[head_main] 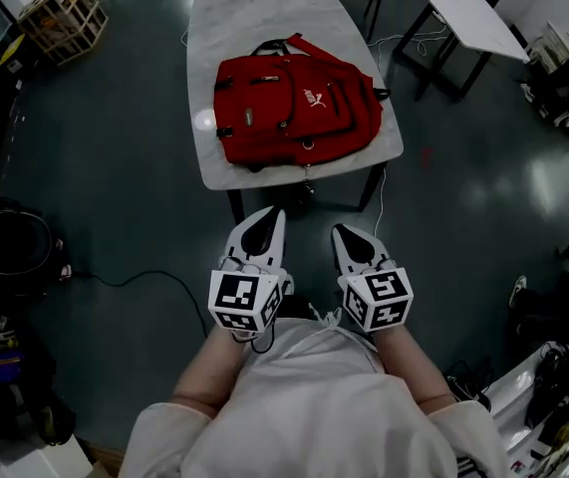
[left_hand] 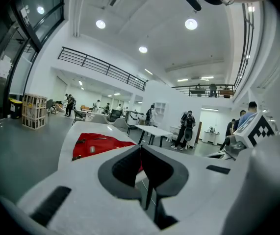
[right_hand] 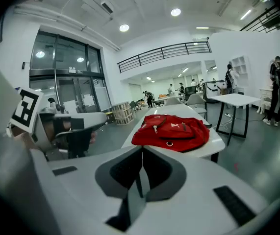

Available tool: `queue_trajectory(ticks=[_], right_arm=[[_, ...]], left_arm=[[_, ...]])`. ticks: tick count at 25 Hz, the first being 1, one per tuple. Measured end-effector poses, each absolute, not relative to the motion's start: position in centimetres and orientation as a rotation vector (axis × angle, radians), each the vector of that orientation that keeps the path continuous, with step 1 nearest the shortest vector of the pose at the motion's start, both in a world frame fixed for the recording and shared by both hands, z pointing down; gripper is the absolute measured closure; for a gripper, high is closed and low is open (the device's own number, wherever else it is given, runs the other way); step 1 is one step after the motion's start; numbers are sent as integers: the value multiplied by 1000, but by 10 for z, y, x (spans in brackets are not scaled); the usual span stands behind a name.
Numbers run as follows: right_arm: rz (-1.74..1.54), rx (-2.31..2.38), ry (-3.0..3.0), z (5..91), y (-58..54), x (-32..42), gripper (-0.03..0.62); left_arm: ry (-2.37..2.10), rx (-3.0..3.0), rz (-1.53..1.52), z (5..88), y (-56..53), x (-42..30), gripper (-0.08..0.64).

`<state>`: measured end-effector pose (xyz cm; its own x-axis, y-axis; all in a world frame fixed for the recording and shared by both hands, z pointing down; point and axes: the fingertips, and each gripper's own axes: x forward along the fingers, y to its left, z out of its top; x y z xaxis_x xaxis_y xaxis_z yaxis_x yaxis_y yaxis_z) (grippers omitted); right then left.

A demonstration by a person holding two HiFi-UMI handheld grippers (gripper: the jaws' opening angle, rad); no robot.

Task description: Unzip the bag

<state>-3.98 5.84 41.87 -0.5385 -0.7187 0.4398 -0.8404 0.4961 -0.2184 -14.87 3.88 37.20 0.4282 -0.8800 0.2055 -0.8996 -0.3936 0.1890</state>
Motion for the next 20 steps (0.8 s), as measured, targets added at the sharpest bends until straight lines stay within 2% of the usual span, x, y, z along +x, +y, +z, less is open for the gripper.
queue_trajectory(ticks=[5, 20], right_arm=[[659, 1257, -2402, 434, 26, -71, 565], [803, 1102, -2255, 524, -77, -76, 563]], left_arm=[[-1512, 2387, 137, 385, -2, -178, 538], [-1492, 2195, 359, 487, -74, -181, 538]])
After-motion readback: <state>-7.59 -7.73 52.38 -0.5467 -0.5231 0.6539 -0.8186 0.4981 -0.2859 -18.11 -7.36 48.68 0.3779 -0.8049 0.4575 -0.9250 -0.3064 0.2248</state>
